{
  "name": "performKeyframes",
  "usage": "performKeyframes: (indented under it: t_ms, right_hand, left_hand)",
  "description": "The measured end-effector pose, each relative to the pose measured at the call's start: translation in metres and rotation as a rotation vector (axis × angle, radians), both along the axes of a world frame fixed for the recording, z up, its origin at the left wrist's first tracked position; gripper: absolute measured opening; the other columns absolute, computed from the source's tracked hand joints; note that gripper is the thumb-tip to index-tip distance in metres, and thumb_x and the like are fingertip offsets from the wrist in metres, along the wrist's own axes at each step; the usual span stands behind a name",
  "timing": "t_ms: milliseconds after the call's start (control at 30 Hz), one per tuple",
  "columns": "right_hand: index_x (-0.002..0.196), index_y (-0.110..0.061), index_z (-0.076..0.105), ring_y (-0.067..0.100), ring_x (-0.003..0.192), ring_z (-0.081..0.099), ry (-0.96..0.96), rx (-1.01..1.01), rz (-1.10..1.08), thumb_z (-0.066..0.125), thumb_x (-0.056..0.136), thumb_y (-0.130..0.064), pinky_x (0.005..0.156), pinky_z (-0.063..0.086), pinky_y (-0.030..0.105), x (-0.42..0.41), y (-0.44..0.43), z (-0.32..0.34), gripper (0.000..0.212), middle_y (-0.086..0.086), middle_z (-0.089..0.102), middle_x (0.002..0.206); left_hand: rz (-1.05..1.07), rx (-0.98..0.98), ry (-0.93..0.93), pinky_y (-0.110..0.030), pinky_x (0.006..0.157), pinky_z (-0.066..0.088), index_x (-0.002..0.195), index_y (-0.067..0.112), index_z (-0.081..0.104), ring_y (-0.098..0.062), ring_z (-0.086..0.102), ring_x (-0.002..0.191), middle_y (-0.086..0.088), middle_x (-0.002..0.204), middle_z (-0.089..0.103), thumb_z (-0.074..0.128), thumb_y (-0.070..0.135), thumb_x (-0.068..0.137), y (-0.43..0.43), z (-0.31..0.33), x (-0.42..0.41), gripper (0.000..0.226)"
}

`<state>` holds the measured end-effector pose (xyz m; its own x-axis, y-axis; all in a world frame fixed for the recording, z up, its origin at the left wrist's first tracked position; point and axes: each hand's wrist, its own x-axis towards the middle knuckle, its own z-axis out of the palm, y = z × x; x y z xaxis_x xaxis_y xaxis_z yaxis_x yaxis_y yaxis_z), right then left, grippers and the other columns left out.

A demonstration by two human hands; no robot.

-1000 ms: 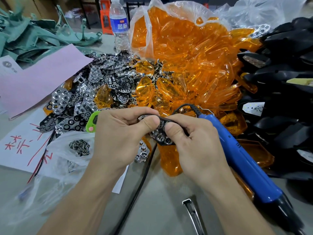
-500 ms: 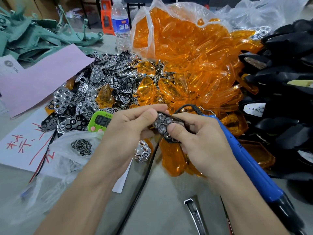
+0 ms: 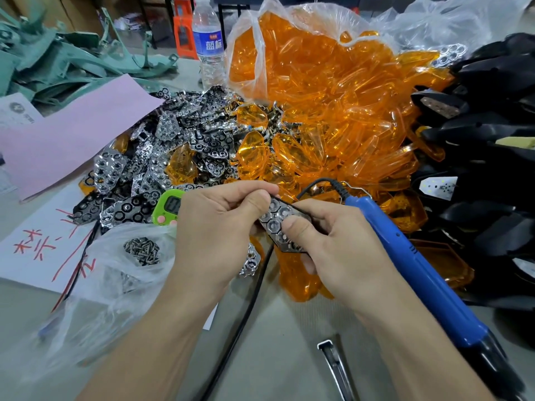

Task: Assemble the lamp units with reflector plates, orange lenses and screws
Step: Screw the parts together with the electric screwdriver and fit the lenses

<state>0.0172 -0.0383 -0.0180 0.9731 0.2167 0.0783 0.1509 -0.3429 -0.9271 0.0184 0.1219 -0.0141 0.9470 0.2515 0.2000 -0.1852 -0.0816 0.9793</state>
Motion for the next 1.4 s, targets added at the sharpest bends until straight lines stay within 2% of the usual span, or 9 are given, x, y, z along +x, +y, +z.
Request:
performKeyframes:
  t_ms: [100, 200, 400, 667, 833, 933, 1067, 1200, 1400]
  right_hand:
    - [0.099, -0.036, 0.067, 0.008, 0.053, 0.048, 0.074, 0.025, 0.105, 0.066, 0.096, -0.038, 0.052, 0.044, 0.038, -0.001, -0.002, 0.004, 0.005, -0.005, 0.060, 0.061]
    - [0.100, -0.035, 0.071, 0.012, 0.053, 0.048, 0.103, 0.121, 0.104, 0.068, 0.097, -0.025, 0.047, 0.040, 0.028, -0.002, -0.002, 0.007, 0.011, 0.006, 0.065, 0.069]
    - [0.100, -0.025, 0.077, 0.009, 0.048, 0.046, 0.168, 0.245, 0.067, 0.070, 0.095, -0.012, 0.044, 0.036, 0.019, 0.000, -0.006, 0.006, 0.016, -0.010, 0.059, 0.056]
    - [0.094, -0.032, 0.078, 0.004, 0.049, 0.049, 0.116, 0.140, 0.002, 0.073, 0.094, -0.020, 0.053, 0.039, 0.027, -0.003, 0.001, 0.001, 0.013, -0.012, 0.062, 0.058]
    - [0.094, -0.018, 0.077, 0.016, 0.047, 0.041, 0.267, 0.369, -0.015, 0.068, 0.096, -0.015, 0.041, 0.033, 0.026, -0.005, 0.005, 0.010, 0.010, 0.003, 0.056, 0.060]
    - [0.097, -0.010, 0.074, 0.018, 0.050, 0.044, 0.275, 0.381, 0.001, 0.068, 0.097, -0.017, 0.043, 0.036, 0.028, -0.007, 0.006, 0.011, 0.010, 0.007, 0.055, 0.061]
    - [0.113, -0.007, 0.065, 0.024, 0.062, 0.061, 0.376, 0.361, 0.151, 0.069, 0.094, -0.006, 0.052, 0.052, 0.029, -0.009, 0.004, 0.016, 0.019, 0.017, 0.066, 0.077]
    - [0.117, -0.016, 0.060, 0.031, 0.064, 0.066, 0.491, 0.257, 0.263, 0.073, 0.086, 0.005, 0.058, 0.059, 0.034, -0.010, -0.010, 0.019, 0.040, 0.020, 0.066, 0.077]
    - [0.110, 0.002, 0.062, 0.029, 0.062, 0.065, 0.520, 0.123, 0.391, 0.064, 0.088, 0.013, 0.059, 0.059, 0.031, -0.011, -0.003, 0.015, 0.024, 0.020, 0.070, 0.075]
  left_hand:
    - [0.018, 0.041, -0.019, -0.059, 0.071, 0.062, 0.088, 0.034, 0.083, -0.030, 0.076, 0.076, 0.000, 0.078, 0.079, 0.072, 0.019, 0.086, 0.000, 0.001, -0.001, 0.019]
    - [-0.005, 0.047, -0.013, -0.054, 0.076, 0.064, 0.092, 0.036, 0.083, -0.023, 0.077, 0.080, 0.003, 0.081, 0.080, 0.073, 0.020, 0.088, 0.002, 0.002, -0.002, 0.019]
    - [-0.167, -0.017, 0.075, -0.031, 0.066, 0.063, 0.086, 0.023, 0.085, -0.025, 0.076, 0.078, -0.011, 0.083, 0.079, 0.074, 0.007, 0.092, 0.008, 0.005, -0.001, 0.021]
    - [-0.072, 0.041, 0.022, -0.051, 0.074, 0.065, 0.084, 0.029, 0.084, -0.027, 0.077, 0.076, -0.001, 0.079, 0.080, 0.079, 0.008, 0.085, 0.007, 0.001, 0.000, 0.021]
    - [-0.171, 0.057, 0.074, -0.047, 0.088, 0.062, 0.104, 0.032, 0.079, -0.022, 0.076, 0.092, 0.000, 0.096, 0.080, 0.072, 0.029, 0.083, -0.002, -0.002, -0.002, 0.022]
    - [-0.292, -0.047, 0.094, -0.046, 0.081, 0.062, 0.095, 0.023, 0.078, -0.028, 0.073, 0.087, -0.012, 0.098, 0.078, 0.066, 0.023, 0.086, -0.003, -0.001, -0.001, 0.015]
    - [-0.127, -0.131, 0.078, -0.041, 0.071, 0.058, 0.082, 0.025, 0.077, -0.028, 0.071, 0.081, -0.022, 0.093, 0.074, 0.064, 0.017, 0.085, 0.002, 0.002, 0.002, 0.016]
    - [-0.072, -0.298, 0.093, -0.052, 0.083, 0.059, 0.102, 0.013, 0.072, -0.030, 0.071, 0.084, -0.015, 0.080, 0.073, 0.052, 0.001, 0.102, 0.015, 0.006, 0.006, 0.023]
    - [-0.132, -0.324, 0.062, -0.041, 0.078, 0.062, 0.121, 0.010, 0.069, -0.030, 0.073, 0.089, -0.013, 0.084, 0.073, 0.050, 0.002, 0.104, 0.021, 0.009, 0.005, 0.027]
